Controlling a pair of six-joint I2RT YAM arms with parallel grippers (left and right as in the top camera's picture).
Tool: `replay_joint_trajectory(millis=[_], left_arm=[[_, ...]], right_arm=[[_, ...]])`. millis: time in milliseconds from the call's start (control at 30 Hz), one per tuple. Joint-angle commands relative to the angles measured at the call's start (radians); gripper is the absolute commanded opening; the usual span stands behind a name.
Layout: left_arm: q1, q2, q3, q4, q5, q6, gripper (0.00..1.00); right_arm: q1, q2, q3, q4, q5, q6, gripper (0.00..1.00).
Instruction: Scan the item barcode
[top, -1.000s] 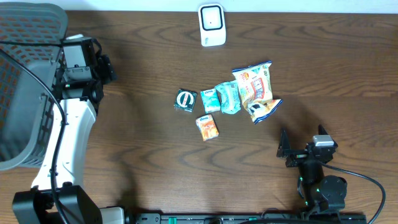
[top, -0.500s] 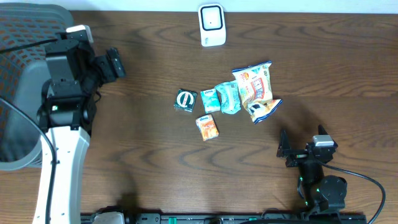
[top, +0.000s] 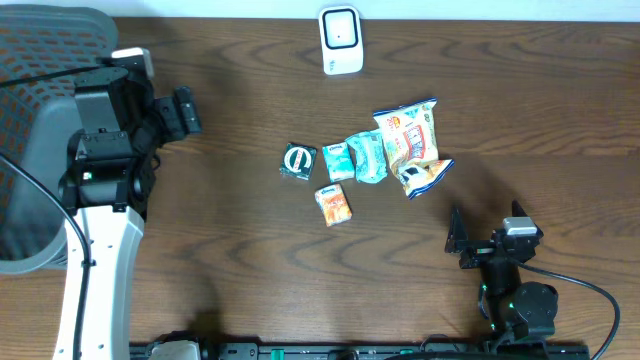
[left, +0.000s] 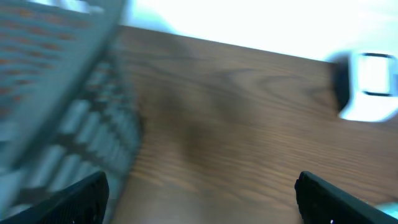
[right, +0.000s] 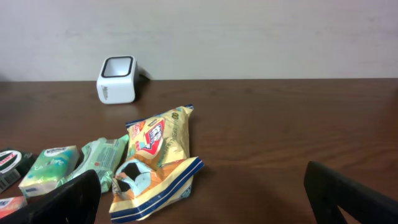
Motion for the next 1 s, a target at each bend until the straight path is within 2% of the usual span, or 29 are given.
replay_joint_trajectory(millis=[0,500,733,967], left_arm=[[0.005,0.003,0.022,-0.006,-0.165,0.022,0.94],[0.079,0.1,0.021,0.011,-0.149,0.024,0.94],[0.074,0.056,0.023,0.006,-0.005,0.024,0.94],[0.008,-0.064,0.023,-0.059,0.005,0.02,0.94]], right_arm=[[-0.006,-0.005,-0.002,-0.003,0.001,-0.011,0.99],[-0.006,-0.005,-0.002,-0.003,0.001,-0.012,0.99],[-0.006,-0.005,-0.002,-0.003,0.001,-0.012,0.99],[-0.006,-0.005,-0.002,-0.003,0.001,-0.011,0.99]])
